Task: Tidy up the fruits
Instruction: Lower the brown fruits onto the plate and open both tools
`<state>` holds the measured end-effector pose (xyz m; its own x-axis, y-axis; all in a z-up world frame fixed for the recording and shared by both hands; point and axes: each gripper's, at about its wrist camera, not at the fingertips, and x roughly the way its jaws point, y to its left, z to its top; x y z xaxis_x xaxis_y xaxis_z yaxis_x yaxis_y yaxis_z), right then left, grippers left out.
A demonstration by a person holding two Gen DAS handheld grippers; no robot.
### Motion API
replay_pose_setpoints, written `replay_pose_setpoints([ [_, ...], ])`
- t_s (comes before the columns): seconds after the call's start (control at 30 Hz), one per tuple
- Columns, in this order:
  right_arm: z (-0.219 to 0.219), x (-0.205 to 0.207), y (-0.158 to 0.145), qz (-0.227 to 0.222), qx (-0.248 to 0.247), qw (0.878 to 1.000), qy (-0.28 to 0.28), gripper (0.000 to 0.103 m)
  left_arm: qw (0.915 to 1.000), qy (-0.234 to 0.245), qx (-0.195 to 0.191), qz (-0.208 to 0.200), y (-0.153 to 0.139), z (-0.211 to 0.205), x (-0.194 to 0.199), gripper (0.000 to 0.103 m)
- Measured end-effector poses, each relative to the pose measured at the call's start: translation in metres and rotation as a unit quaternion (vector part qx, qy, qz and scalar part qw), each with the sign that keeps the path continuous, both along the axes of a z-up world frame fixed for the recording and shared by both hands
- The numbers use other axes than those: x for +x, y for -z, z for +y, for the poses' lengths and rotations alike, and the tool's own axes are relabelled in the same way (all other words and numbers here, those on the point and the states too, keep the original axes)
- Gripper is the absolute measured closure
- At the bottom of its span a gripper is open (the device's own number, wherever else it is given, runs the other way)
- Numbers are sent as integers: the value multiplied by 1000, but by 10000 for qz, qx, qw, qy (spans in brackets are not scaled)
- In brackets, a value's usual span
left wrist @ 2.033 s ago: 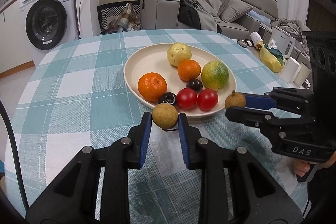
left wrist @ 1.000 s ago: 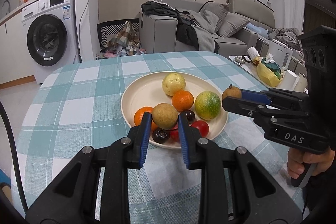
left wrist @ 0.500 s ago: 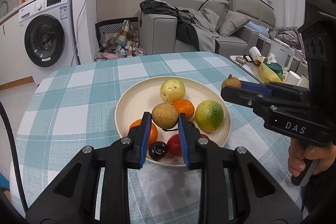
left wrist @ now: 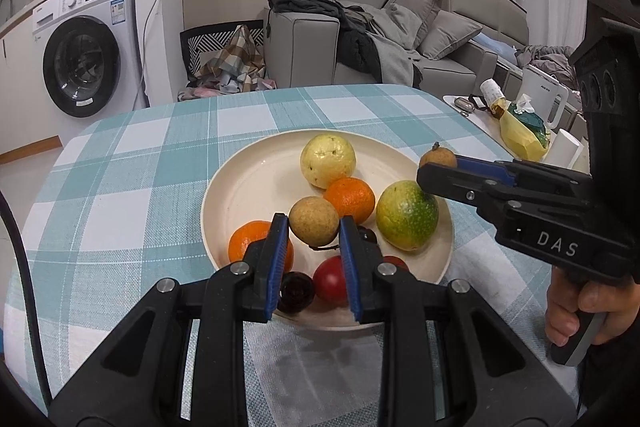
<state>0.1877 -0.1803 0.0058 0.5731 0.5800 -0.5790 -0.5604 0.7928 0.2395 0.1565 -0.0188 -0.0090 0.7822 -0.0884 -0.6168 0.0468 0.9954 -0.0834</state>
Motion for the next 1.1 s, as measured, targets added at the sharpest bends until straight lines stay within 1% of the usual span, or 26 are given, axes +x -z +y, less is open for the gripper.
replay_pose_setpoints([
  [0.4, 3, 6, 7, 70, -91, 9998, 155, 73, 10000, -37, 36, 13, 5, 2, 2, 80],
  [0.5, 4, 6, 8, 91, -67, 9999, 121, 70, 10000, -22, 42, 29, 6, 2, 2, 80],
  [0.57, 4, 3, 7, 51, -55, 10000, 51, 67, 10000, -18, 52, 38, 6, 2, 2, 80],
  [0.7, 9, -4, 5, -103, -164, 9998, -14, 66, 10000, -15, 24, 34, 6, 3, 1, 80],
  [0.8, 10, -6, 7, -110, -209, 9997, -34, 66, 10000, -16, 26, 12, 5, 2, 0, 80],
  [0.9, 10, -6, 8, -107, -203, 9997, -27, 60, 10000, -8, 29, 21, 5, 2, 0, 80],
  [0.97, 9, -7, 8, -124, -185, 9998, 11, 53, 10000, -25, 21, 3, 3, 2, -3, 80],
  [1.03, 8, -8, 8, -122, -196, 9997, 55, 49, 10000, -48, -18, 16, 3, 3, -4, 79],
  [1.07, 7, -8, 9, -112, -188, 9997, 76, 44, 10000, -71, -41, 36, 4, 4, -4, 78],
  [1.1, 5, -8, 9, -109, -169, 9998, 92, 40, 9999, -95, -70, 59, 4, 5, -4, 74],
])
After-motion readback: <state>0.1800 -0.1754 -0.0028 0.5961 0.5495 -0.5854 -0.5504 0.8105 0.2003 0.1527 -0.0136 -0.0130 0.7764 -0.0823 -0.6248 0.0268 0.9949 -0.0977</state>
